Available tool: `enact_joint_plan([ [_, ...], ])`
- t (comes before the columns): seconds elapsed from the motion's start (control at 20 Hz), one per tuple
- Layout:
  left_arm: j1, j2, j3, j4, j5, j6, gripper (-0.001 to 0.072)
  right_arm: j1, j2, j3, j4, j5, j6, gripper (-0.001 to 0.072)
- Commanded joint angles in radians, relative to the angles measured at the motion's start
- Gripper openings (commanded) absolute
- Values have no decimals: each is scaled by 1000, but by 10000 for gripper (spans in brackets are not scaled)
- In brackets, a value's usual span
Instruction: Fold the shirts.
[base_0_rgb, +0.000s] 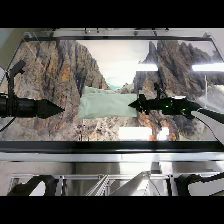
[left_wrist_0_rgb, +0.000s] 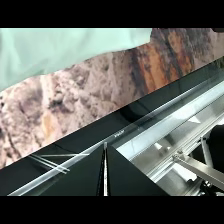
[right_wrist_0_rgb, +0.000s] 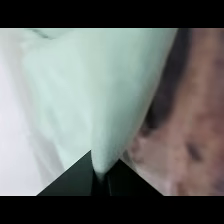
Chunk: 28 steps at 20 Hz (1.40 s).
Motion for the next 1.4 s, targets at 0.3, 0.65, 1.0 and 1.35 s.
enact_joint_plan([
  [0.3, 1, 0, 0, 1, -6, 1, 24, -592, 470, 311, -354, 153, 352, 20],
  [0.65, 1, 0, 0, 1, -51, 2, 24, -1196, 684, 324, -1082, 306, 660, 20],
  [1.0, 1, 0, 0, 1, -25, 2, 24, -1178, 573, 241, -1167, 298, 685, 21],
  [1.35, 1, 0, 0, 0, -25, 2, 24, -1178, 572, 242, -1160, 364, 692, 711],
])
